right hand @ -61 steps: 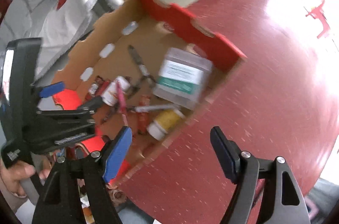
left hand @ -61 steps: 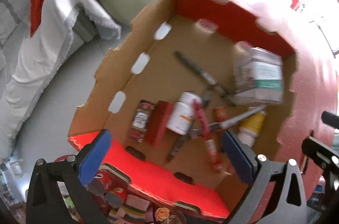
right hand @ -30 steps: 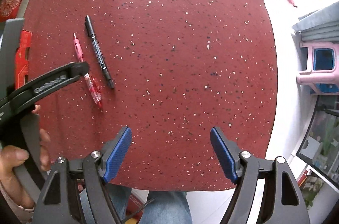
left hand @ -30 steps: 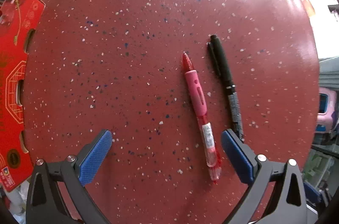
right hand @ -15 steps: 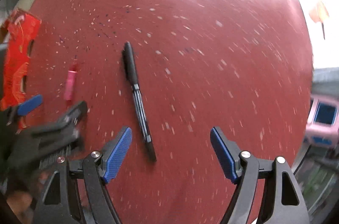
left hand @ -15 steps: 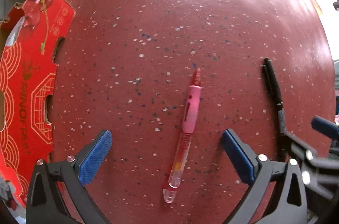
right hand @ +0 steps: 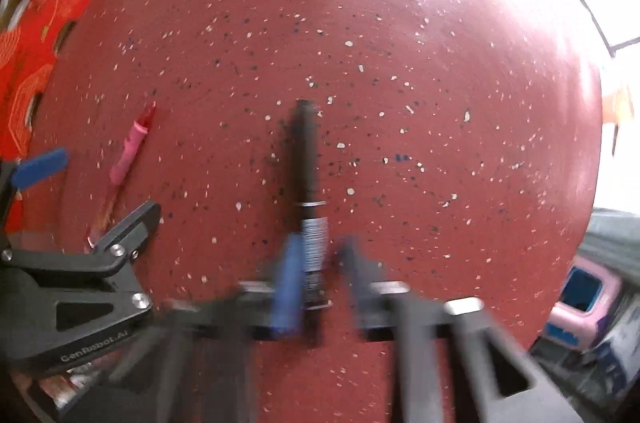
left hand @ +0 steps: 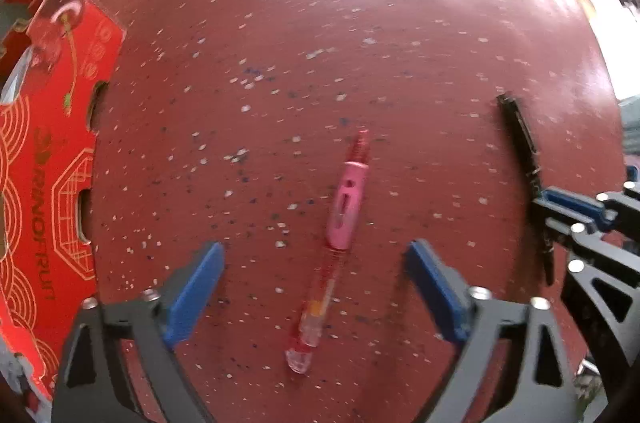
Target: Organize rigid objects
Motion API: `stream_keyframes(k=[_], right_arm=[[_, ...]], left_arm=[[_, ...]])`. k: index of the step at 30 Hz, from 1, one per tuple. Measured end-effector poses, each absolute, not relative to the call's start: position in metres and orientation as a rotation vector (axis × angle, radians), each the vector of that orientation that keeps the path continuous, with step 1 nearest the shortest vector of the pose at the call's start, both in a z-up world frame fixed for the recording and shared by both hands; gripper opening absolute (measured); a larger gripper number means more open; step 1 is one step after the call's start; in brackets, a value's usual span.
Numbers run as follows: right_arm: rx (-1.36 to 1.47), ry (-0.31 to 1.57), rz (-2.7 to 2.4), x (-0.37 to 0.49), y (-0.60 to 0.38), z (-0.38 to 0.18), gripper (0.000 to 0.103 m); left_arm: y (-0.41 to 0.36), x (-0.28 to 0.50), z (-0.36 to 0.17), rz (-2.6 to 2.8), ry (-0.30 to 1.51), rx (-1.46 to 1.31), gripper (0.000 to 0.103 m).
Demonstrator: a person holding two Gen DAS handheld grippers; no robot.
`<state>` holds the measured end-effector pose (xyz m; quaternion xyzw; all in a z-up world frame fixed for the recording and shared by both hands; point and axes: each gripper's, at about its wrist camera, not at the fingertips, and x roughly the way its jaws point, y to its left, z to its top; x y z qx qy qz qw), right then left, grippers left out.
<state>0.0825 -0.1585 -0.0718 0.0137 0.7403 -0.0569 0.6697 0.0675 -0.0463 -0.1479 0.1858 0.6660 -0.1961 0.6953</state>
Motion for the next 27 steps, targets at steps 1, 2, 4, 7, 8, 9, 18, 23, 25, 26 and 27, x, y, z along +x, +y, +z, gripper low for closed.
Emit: stream_keyframes(k=[1,2,4,7,8,9,18,23,25,26,27], right_arm=[[0.07,1.676,-0.127,0.08,-0.162,-0.071,0.01],[0.108,1.668,-0.133,0.075,-0.166,-0.068,0.01],[0.173,1.644,-0.149,0.064,-0.182,-0.057,0.01],[0.223,1.614,-0.134,0.049,-0.188,-0.034,0.01],[0.232,1.602,-0.126,0.043,-0.189,-0.025,0.01],[0.238,1.591,-0.12,0.037,-0.19,-0.018,0.01],[0.342,1.569,-0.099,-0.009,-0.212,0.025,0.01],[0.329,1.568,-0.066,-0.016,-0.196,0.035,0.01],[0.296,1.556,-0.046,-0.014,-0.191,0.041,0.01],[0.285,1.549,-0.041,-0.012,-0.187,0.043,0.01],[0.276,1.542,-0.036,-0.011,-0.186,0.047,0.01]], left_arm=[[-0.049,0.065,-0.146,-0.458,1.487,0.418,0.073],[-0.053,0.063,-0.144,-0.479,1.486,0.429,0.065],[-0.062,0.056,-0.14,-0.524,1.487,0.461,0.012],[-0.068,0.046,-0.138,-0.547,1.544,0.471,0.01],[-0.068,0.043,-0.133,-0.554,1.537,0.473,0.01],[-0.067,0.037,-0.127,-0.569,1.529,0.471,0.01],[-0.043,-0.002,-0.057,-0.65,1.45,0.426,0.011],[-0.013,0.011,-0.023,-0.613,1.412,0.387,0.011],[-0.005,0.017,-0.022,-0.596,1.397,0.39,0.011],[-0.005,0.017,-0.025,-0.587,1.397,0.394,0.011],[-0.004,0.013,-0.02,-0.577,1.399,0.395,0.011]])
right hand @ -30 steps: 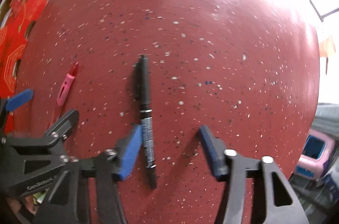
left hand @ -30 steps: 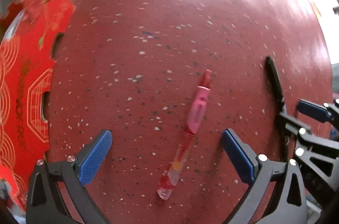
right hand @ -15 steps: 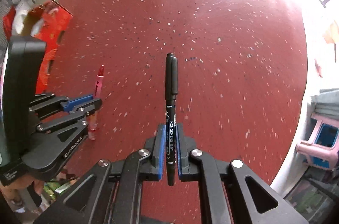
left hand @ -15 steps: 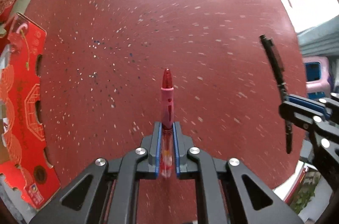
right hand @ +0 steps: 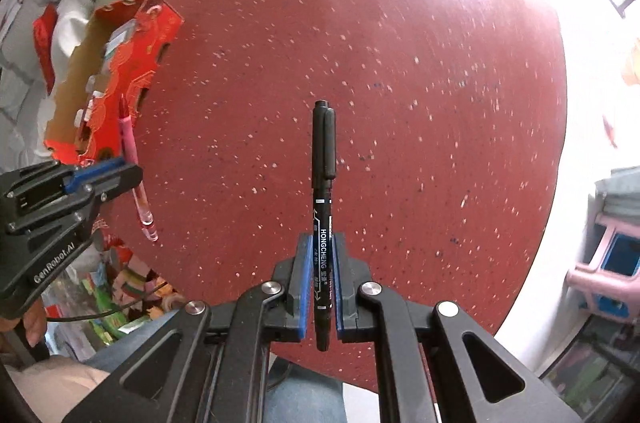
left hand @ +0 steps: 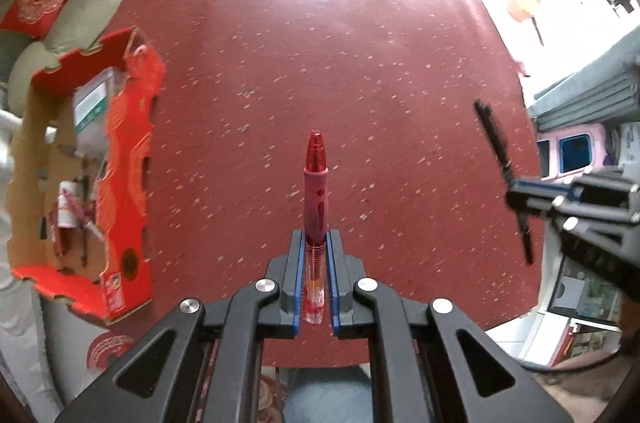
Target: Organize rigid objects
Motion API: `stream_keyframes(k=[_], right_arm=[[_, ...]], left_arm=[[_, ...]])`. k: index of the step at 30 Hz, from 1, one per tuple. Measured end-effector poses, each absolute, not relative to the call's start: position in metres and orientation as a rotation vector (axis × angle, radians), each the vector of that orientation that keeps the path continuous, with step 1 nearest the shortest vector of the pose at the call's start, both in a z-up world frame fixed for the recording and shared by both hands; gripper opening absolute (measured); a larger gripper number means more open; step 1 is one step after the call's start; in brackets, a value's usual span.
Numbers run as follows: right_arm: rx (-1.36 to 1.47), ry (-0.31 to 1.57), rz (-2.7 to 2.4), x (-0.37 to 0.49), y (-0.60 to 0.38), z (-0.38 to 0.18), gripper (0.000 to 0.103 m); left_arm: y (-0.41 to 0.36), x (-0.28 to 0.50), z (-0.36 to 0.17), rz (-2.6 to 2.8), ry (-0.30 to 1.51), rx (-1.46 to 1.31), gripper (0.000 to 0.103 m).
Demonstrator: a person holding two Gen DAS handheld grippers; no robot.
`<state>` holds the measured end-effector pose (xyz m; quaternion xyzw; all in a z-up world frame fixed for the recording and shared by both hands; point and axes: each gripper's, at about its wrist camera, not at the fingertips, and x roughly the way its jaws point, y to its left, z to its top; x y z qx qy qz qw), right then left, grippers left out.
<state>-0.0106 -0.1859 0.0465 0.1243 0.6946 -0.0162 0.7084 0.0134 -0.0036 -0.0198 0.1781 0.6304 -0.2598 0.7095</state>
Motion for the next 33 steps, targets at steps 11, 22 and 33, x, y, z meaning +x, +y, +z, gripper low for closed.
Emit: stream_keyframes(k=[11,22,33], right_arm=[[0.241,1.478,-0.018,0.011,-0.177,0.068,0.01],[0.207,1.448,0.017,0.043,-0.155,0.08,0.01],[0.259,1.524,-0.067,0.026,-0.159,0.067,0.01]], left_arm=[[0.02,0.026,0.02,-0.54,1.311,0.337,0.011],[0.066,0.059,0.033,-0.454,1.306,0.194,0.011],[0.01,0.084,-0.077,-0.404,1.461,0.347,0.066]])
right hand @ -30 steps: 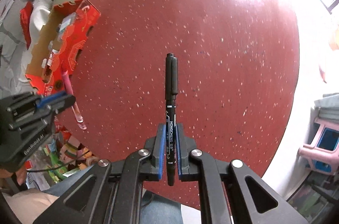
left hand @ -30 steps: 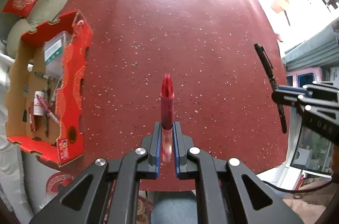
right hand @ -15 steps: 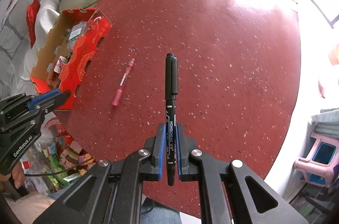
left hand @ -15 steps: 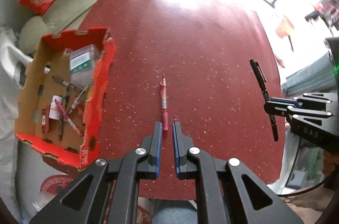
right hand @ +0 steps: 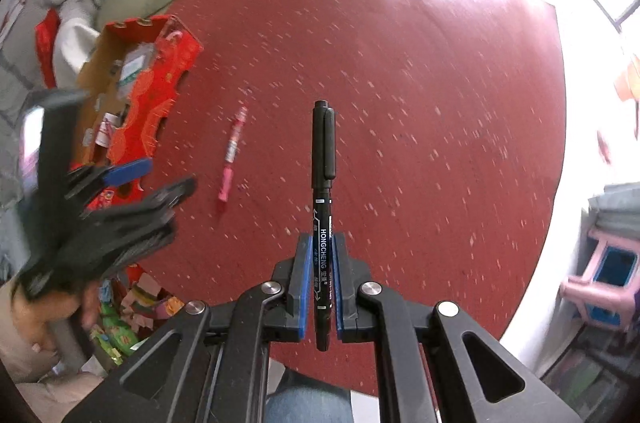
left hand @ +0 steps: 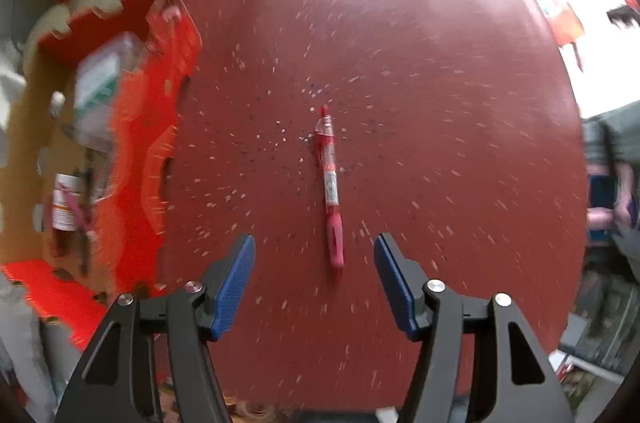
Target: Organize rigid objects
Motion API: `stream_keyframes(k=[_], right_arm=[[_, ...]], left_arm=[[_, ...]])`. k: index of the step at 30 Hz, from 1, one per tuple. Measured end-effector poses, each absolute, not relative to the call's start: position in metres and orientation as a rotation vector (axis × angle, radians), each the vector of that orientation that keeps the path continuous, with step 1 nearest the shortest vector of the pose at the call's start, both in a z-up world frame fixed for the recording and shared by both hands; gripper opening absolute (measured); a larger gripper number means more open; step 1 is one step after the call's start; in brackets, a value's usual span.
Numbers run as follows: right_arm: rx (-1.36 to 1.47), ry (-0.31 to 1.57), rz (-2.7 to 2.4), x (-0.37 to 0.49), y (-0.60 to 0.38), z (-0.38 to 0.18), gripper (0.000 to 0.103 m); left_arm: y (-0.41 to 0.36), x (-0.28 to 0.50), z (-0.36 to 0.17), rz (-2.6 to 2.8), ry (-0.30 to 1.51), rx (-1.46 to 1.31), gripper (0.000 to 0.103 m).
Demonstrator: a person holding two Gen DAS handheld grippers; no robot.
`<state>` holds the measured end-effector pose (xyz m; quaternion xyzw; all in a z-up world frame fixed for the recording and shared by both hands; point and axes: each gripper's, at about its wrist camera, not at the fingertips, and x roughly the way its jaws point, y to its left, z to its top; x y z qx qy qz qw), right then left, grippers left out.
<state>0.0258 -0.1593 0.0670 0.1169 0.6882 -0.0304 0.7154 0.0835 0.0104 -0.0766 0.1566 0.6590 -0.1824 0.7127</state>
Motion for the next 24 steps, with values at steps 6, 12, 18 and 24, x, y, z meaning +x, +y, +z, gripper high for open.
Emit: stream_keyframes(k=[6,12,18,24], right_arm=[[0.293,1.555,-0.159,0.005,-0.173,0.068,0.01],[0.297,1.565,-0.195,0.005,-0.177,0.072,0.01],[0.263,1.53,-0.156,0.029,-0.162,0.081,0.01],[0.22,1.479,-0.056,0.065,-0.132,0.093,0.01]], left_arm=[[-0.012,0.101,-0.121,-0.393,1.519,0.375,0.066],[-0.018,0.094,-0.124,-0.442,1.497,0.424,0.011],[0.015,0.096,-0.09,-0.462,1.503,0.3,0.01],[0.065,0.094,-0.011,-0.417,1.364,0.191,0.01]])
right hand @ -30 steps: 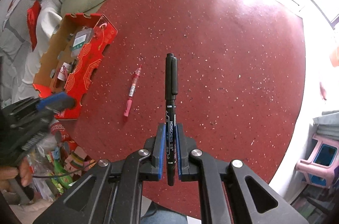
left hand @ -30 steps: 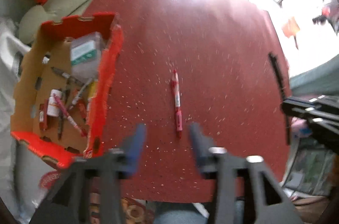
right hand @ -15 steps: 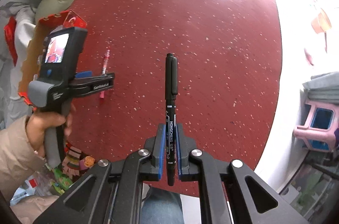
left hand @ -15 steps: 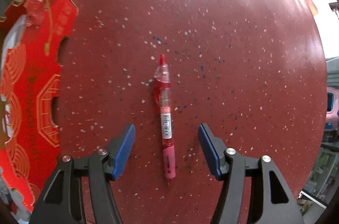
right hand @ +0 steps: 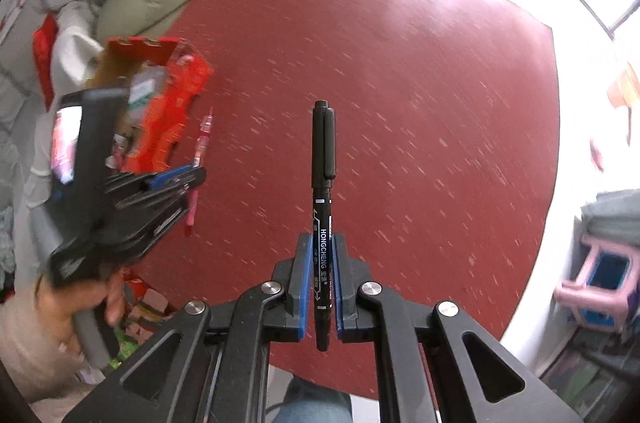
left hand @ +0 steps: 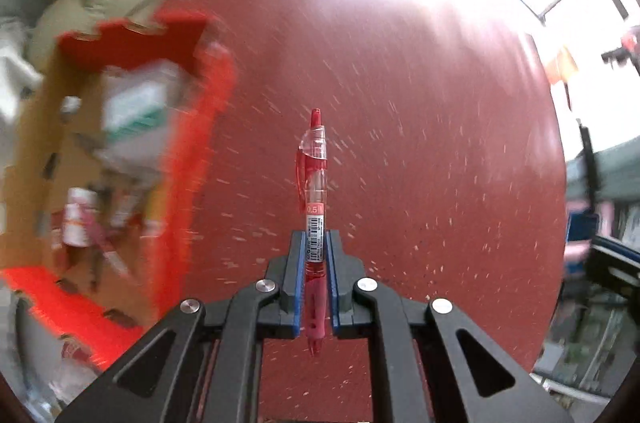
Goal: Organize rigid objects
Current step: 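Carry the red pen and black marker over the cardboard box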
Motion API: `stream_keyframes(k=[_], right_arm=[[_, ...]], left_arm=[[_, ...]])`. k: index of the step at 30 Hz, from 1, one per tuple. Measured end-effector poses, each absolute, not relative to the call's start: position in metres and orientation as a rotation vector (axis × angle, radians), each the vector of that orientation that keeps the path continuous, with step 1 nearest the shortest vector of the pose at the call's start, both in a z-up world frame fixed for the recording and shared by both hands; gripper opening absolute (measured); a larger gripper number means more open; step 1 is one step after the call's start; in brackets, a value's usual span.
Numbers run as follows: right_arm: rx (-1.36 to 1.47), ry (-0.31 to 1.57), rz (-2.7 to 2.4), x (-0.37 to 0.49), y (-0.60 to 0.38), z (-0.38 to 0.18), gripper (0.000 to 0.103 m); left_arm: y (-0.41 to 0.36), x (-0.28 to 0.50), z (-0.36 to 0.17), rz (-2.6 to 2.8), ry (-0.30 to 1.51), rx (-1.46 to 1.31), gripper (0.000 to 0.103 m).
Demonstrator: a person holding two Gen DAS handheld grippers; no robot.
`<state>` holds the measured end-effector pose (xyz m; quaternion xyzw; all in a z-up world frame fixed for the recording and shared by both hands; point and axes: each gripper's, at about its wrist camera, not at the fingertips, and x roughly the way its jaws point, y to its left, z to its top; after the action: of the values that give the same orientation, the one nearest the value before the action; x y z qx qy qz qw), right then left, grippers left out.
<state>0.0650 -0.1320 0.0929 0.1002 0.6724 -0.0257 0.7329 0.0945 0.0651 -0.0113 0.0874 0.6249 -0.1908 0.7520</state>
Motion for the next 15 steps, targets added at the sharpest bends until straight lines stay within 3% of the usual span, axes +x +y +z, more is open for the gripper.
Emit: stream_keyframes(k=[7,15], right_arm=[[0.131,1.43,0.12,0.117,-0.066,0.104,0.01],[0.029,1.423,0.337,0.162,0.032,0.101,0.01]], left_arm=[[0.135,0.118,0.041,-0.222,1.27,0.103,0.01],[0.22,0.137,0.038,0.005,1.289,0.046,0.01]])
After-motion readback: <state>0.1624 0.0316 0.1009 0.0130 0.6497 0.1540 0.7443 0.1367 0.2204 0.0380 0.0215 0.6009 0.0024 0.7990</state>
